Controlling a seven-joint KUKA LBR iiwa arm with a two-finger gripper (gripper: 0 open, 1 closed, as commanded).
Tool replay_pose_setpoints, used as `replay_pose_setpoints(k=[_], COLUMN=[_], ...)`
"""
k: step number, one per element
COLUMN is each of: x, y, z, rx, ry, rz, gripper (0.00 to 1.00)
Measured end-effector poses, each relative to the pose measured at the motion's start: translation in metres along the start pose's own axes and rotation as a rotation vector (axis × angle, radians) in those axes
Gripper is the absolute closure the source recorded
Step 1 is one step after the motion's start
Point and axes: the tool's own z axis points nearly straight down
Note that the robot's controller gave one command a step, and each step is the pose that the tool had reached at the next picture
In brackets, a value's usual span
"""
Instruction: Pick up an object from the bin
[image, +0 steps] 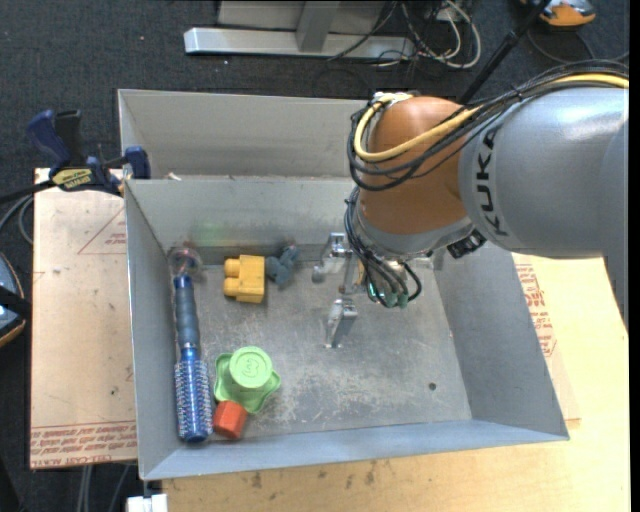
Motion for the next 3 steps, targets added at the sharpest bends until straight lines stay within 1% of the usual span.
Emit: replay_pose_setpoints(k=[1, 2, 3], x=[-0.077, -0.059, -0.064], y=[0.063, 0.117, 0.170], z=[0.109, 0.081, 0.082], rx=[-0.003, 0.002, 0.008], ry=[-0.011, -0.015, -0.010], rz=[-0.091, -0.379, -0.479], gripper=[0.00, 0.00, 0.00])
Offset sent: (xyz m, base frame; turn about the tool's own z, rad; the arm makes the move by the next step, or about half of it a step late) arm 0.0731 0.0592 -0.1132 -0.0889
